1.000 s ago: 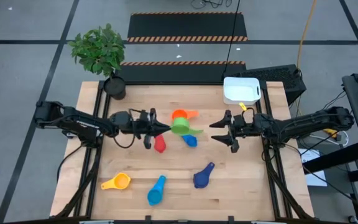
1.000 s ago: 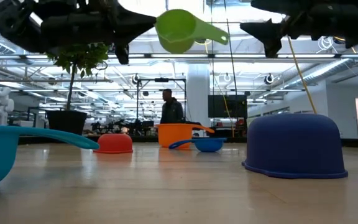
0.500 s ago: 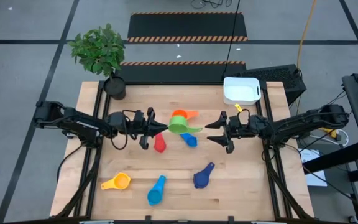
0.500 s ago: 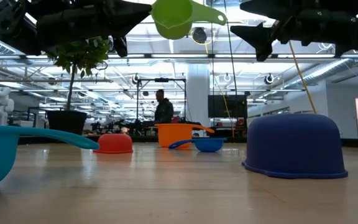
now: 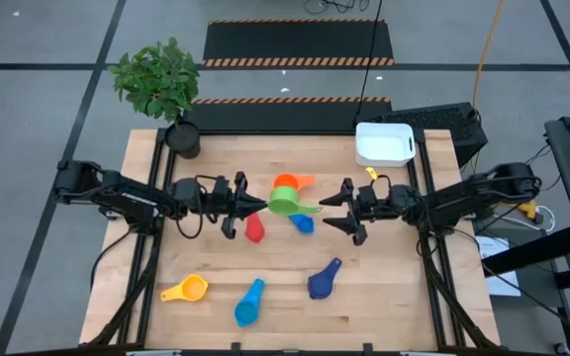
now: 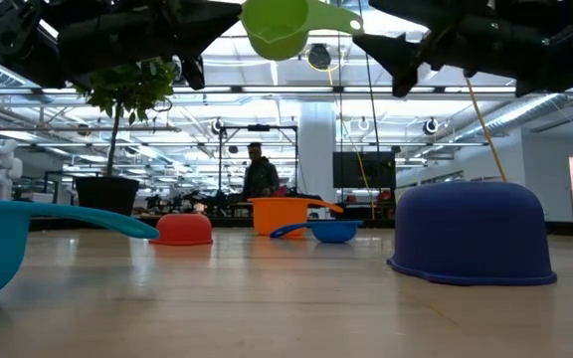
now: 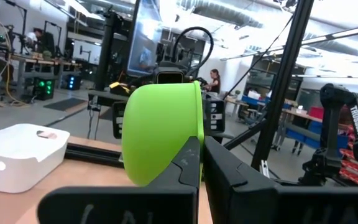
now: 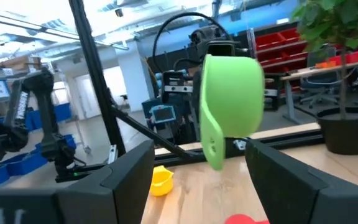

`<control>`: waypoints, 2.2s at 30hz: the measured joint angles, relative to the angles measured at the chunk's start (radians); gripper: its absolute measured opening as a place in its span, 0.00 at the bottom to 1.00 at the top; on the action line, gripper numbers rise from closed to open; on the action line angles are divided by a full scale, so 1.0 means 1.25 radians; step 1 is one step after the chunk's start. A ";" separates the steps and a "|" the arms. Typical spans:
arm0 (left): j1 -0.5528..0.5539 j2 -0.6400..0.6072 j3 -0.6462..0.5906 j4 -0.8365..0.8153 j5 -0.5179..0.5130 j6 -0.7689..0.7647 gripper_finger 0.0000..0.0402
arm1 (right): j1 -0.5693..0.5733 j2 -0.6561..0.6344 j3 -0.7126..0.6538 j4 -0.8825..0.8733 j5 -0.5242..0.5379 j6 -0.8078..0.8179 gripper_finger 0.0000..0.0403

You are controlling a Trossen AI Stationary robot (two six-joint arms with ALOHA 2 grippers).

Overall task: Nest measuring cups in basket
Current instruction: Stack the green measuring cup into the orange measuring cup

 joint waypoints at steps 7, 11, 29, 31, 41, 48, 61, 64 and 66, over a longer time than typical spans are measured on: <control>-0.016 0.020 0.000 0.000 0.000 -0.005 0.02 | -0.002 0.101 0.090 -0.004 -0.068 0.005 0.56; -0.029 0.021 0.000 0.006 0.000 -0.005 0.02 | -0.002 0.133 0.110 -0.004 -0.084 0.007 0.51; -0.043 0.018 0.001 0.037 0.006 -0.001 0.02 | -0.007 0.048 0.110 -0.119 -0.129 -0.003 0.29; -0.043 0.018 0.001 0.036 0.006 -0.001 0.02 | -0.007 0.040 0.110 -0.128 -0.126 -0.005 0.26; -0.042 0.018 0.001 0.035 0.006 0.000 0.02 | -0.007 0.032 0.110 -0.137 -0.126 -0.012 0.11; -0.042 0.018 0.001 0.033 0.006 -0.003 0.02 | -0.007 0.032 0.110 -0.139 -0.127 -0.027 0.01; -0.063 0.010 0.001 0.014 -0.008 0.004 0.33 | -0.043 -0.022 0.110 -0.260 -0.130 -0.020 0.00; -0.061 -0.010 0.001 -0.014 -0.019 0.009 0.42 | -0.070 -0.040 0.110 -0.278 -0.134 -0.007 0.00; -0.053 -0.032 0.001 -0.046 -0.043 0.009 0.46 | -0.092 -0.047 0.110 -0.278 -0.138 0.009 0.00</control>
